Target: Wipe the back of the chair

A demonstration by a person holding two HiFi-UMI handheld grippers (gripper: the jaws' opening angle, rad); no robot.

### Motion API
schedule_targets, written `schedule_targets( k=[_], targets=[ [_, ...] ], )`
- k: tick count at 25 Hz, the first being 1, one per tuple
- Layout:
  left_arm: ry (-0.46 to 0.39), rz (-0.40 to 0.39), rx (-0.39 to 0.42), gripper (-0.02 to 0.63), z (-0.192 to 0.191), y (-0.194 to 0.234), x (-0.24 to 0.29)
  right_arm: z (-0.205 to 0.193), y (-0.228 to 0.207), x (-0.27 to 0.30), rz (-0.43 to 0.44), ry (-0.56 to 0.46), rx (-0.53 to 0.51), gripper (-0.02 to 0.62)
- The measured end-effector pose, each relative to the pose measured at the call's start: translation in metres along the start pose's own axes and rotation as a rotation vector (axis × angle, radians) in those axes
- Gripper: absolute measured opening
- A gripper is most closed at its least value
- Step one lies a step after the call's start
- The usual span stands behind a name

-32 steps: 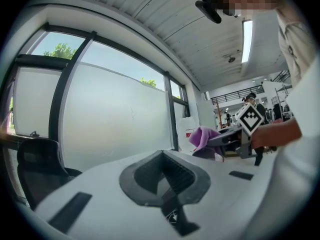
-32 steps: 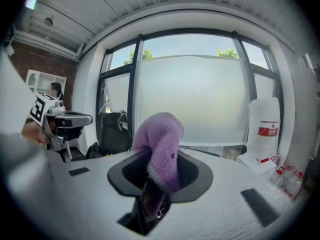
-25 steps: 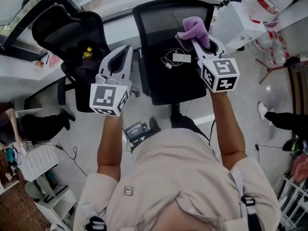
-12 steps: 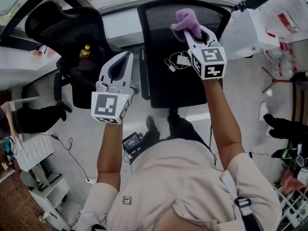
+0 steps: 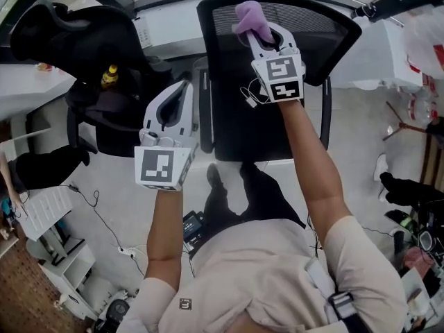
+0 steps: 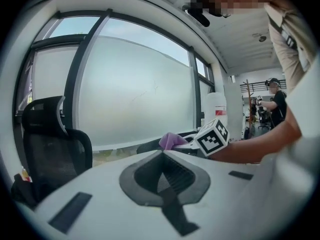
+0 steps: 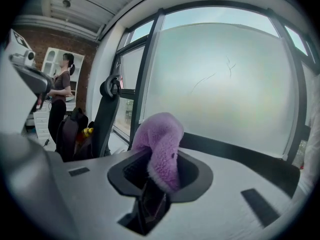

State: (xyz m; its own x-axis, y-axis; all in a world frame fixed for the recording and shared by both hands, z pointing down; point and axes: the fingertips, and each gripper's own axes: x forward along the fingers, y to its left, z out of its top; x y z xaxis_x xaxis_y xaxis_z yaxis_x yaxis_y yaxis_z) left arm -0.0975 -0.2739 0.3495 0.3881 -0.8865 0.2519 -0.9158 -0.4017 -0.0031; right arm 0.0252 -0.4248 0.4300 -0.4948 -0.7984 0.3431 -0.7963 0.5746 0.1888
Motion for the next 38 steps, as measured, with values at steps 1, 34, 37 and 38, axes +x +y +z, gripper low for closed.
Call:
schedule_targets(
  k=[1, 34, 37, 38],
  targets=[
    [0.008, 0.01, -0.007, 0.006, -0.006, 0.003, 0.007, -0.004, 0.002, 0.009, 0.009, 0.0, -0.011, 0.089],
    [0.054, -0.1, -0.011, 0.007, -0.03, -0.069, 0.121, -0.136, -0.233, -0.087, -0.485, 0.187, 0.123, 0.087],
    [0.04, -0.095, -0.012, 0.006, -0.027, -0.066, 0.118, -0.127, -0.219, -0.076, -0.456, 0.171, 0.133, 0.086],
    [0.032, -0.097, -0.011, 0.006, -0.027, -0.063, 0.116, -0.123, -0.21, -0.07, -0.436, 0.164, 0.13, 0.086]
  ],
)
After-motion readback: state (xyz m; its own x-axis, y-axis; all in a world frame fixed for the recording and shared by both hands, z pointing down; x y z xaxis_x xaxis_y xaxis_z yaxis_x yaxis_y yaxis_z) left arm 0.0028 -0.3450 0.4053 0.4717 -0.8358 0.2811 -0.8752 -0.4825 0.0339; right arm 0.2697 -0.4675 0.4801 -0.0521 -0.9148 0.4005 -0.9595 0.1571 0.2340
